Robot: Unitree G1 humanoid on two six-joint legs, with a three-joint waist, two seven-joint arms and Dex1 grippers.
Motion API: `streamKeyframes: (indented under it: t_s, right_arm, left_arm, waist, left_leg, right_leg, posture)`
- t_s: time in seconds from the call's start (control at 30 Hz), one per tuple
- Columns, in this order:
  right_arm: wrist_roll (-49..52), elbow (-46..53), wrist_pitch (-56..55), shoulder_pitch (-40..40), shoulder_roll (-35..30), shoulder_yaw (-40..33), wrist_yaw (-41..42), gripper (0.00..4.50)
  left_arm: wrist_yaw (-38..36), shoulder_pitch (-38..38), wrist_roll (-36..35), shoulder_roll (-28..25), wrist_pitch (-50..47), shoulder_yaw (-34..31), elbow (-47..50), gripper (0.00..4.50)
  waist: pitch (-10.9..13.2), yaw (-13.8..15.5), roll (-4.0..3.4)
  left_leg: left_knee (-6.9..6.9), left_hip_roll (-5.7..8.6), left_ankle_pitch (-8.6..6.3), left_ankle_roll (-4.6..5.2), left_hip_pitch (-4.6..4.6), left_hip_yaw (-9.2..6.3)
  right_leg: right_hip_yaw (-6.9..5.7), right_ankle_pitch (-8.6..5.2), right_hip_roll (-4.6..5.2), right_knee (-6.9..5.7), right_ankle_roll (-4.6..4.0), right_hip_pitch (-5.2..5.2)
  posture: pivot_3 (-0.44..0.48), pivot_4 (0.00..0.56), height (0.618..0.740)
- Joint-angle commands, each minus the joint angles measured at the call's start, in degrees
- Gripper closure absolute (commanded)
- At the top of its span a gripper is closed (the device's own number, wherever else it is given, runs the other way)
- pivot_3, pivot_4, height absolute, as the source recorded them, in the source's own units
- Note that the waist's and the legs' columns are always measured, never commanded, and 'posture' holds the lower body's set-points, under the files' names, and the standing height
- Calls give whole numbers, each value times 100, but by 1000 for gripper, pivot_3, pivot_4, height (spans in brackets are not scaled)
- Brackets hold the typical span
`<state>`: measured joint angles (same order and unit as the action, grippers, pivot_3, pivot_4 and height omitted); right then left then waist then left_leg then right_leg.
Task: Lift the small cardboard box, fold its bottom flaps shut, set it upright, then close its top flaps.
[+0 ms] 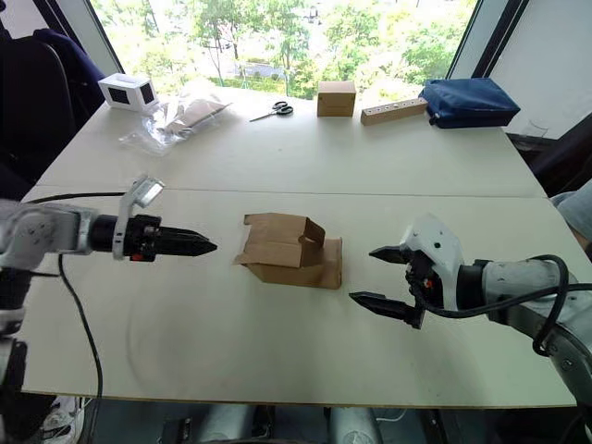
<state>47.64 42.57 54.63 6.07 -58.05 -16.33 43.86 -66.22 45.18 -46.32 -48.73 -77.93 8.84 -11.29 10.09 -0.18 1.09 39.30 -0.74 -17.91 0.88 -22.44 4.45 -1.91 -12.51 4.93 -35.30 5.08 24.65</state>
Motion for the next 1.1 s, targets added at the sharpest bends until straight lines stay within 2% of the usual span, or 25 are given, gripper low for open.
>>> streamKeyframes:
  t_s: [0.03,0.23,0.47,0.7,0.73,0.83,1.1]
  right_arm:
    - [217,557,154,128,-74,-119,-354,47]
    - [495,817,387,14,-21,-338,-809,47]
    - [699,920,435,-224,-28,-586,-1094,47]
    - [611,834,279,-349,-22,-568,-1152,47]
    - [598,825,258,-359,-23,-559,-1151,0]
    - [538,812,186,-394,-7,-522,-1161,0]
    - [164,695,-108,-555,27,-370,-1084,0]
  left_arm:
    - [-190,619,353,549,59,261,-1195,0]
    - [-817,996,874,1091,614,792,-1886,0]
    - [-905,1427,1107,1831,696,529,-2818,0]
    - [-859,1426,1342,2228,929,464,-3048,0]
    - [-811,1444,1373,2274,936,417,-3107,499]
    - [-787,1443,1415,2334,954,300,-3128,1444]
    - [-706,1273,1399,2458,748,158,-2800,4452]
  waist:
    - [1,44,5]
    - [2,64,9]
    - [2,98,11]
    - [1,88,11]
    - [1,90,11]
    - [2,90,11]
    - [1,93,11]
  left_leg:
    - [0,1,0,0,-1,0]
    - [2,-1,-1,1,-2,2]
    - [20,-10,-3,7,-10,-4]
    - [55,-14,-19,33,-27,-5]
    - [59,-14,-19,34,-28,-6]
    - [65,-14,-20,36,-34,-8]
    - [70,-12,-22,38,-42,-9]
  right_leg:
    - [0,-1,-1,2,1,0]
    - [3,0,-3,1,1,3]
    - [3,-4,1,0,-7,1]
    - [4,-1,2,-5,-2,2]
    - [3,-1,2,-5,-2,2]
    - [2,-1,2,-7,-2,2]
    - [1,1,6,-6,2,5]
  posture:
    - [0,150,740]
    - [0,150,740]
    - [0,150,740]
    - [0,150,740]
    - [0,150,740]
    - [0,150,740]
    - [0,150,740]
